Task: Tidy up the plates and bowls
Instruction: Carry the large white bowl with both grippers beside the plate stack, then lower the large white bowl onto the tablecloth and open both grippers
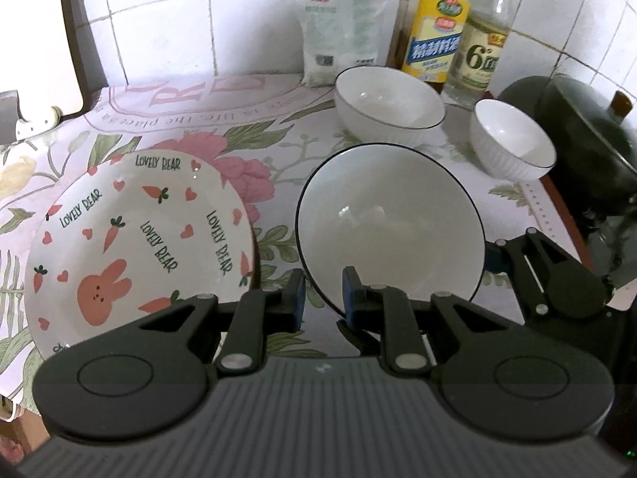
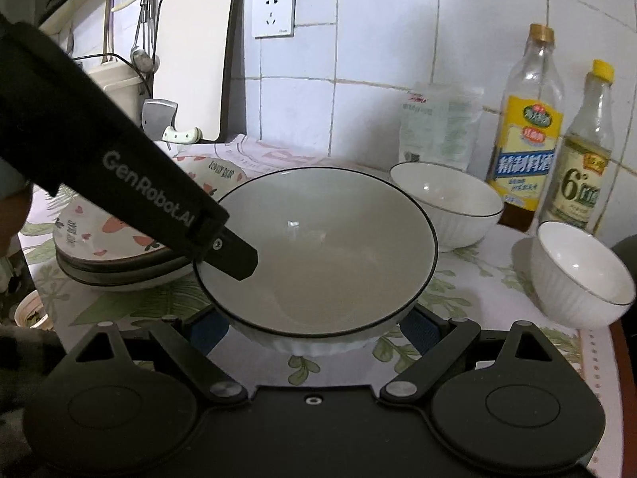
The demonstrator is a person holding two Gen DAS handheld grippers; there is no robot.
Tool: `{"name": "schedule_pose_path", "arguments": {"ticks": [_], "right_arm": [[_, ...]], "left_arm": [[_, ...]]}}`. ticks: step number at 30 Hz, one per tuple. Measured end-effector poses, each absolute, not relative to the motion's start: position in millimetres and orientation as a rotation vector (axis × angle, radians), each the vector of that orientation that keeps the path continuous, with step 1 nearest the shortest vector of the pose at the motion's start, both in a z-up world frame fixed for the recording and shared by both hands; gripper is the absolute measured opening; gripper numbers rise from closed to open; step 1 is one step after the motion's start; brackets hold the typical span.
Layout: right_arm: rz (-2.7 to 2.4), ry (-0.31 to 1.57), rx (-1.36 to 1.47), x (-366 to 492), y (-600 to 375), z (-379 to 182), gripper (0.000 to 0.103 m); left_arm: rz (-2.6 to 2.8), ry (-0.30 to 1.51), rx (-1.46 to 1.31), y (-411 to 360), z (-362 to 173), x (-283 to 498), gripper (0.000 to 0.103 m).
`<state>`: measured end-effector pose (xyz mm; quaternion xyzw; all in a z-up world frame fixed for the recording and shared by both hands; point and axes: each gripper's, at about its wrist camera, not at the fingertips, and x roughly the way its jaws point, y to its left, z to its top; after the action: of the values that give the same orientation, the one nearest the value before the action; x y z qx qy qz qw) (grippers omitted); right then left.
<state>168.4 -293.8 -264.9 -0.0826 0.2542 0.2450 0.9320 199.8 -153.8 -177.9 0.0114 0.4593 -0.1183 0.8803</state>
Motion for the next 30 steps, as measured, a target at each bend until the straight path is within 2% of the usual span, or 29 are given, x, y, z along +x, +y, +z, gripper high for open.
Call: {"name": "schedule_pose_path", "arguments": {"ticks": [9,18,23,30], "right_arm": [[0.506,0.569,-0.166,177,-286,-273,0.094],[0.424,0.609,-0.155,163,-286,-265,0.094],[0.409,0.594,0.01,135,-309,-240,0.095],[0.351,0.611,0.086,107,-338,-198,0.094]], "left_arm": [[-0.217,1.004,0.009,-149,-192,208,0.018],[-0.245,1.046,-0.072,-139,-183,205,0.024],[-0.263,1.047,-0.057,-137,-165,194,0.041],[-0.292,1.025,-0.062,-135,-136,179,0.045]]}}
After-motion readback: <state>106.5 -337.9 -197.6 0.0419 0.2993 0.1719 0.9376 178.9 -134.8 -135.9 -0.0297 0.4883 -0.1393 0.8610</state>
